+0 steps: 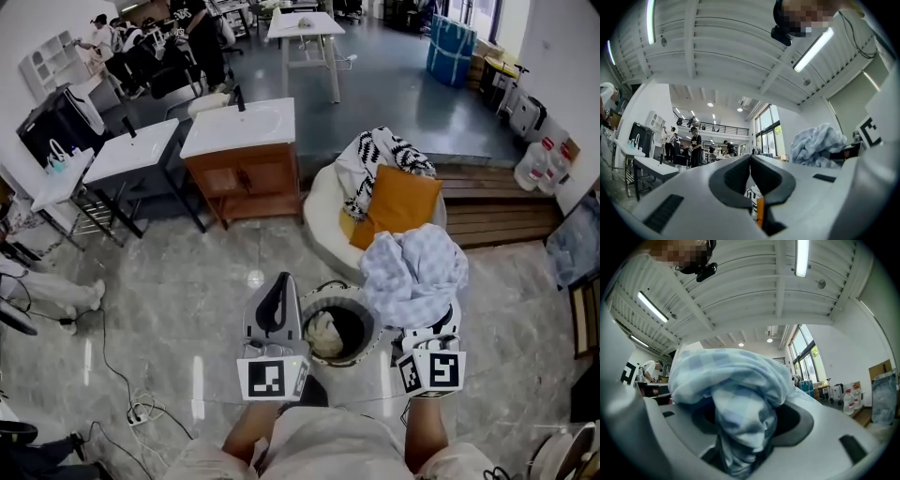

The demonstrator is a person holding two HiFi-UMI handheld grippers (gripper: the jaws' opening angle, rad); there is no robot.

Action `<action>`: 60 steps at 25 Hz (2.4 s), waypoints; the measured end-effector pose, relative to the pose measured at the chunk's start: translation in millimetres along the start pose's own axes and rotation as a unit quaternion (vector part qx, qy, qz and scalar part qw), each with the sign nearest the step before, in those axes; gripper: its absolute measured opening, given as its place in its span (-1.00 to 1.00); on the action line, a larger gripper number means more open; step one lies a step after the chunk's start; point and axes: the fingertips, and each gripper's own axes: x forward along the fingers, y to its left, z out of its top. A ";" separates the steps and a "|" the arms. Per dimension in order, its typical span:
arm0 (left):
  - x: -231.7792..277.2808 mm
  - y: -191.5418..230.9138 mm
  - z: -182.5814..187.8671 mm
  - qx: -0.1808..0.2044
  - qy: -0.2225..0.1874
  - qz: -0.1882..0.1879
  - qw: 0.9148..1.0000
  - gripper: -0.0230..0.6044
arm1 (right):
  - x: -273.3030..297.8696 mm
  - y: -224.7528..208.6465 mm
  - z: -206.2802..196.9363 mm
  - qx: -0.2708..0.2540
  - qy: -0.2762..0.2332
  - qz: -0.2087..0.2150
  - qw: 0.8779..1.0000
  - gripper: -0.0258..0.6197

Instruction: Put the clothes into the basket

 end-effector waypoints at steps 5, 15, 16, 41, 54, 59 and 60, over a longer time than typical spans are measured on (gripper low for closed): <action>34.7 43.2 -5.6 -0.002 0.002 -0.008 1.000 -0.90 | 51.2 23.5 -2.9 -0.001 0.006 -0.001 1.000 -0.13; 85.7 123.9 -28.8 -0.024 0.012 -0.015 1.000 -0.90 | 128.6 72.7 -19.9 -0.024 0.016 -0.015 0.999 -0.14; 89.4 129.9 -31.1 -0.021 0.009 -0.017 1.000 -0.90 | 134.2 76.6 -22.4 -0.025 0.018 -0.016 0.999 -0.14; 143.9 72.2 -175.4 -0.025 0.056 -0.054 0.997 -0.90 | 144.0 15.3 -249.8 0.065 0.228 -0.022 0.971 -0.14; 157.3 33.2 -310.1 -0.022 0.155 -0.050 0.986 -0.90 | 101.2 12.3 -492.9 0.173 0.407 -0.001 0.897 -0.14; 145.3 32.4 -365.2 -0.022 0.191 -0.040 0.980 -0.90 | 73.9 13.9 -607.1 0.244 0.488 -0.027 0.838 -0.15; 142.1 32.4 -374.4 -0.020 0.198 -0.040 0.979 -0.90 | 67.3 15.0 -626.5 0.257 0.502 -0.034 0.825 -0.15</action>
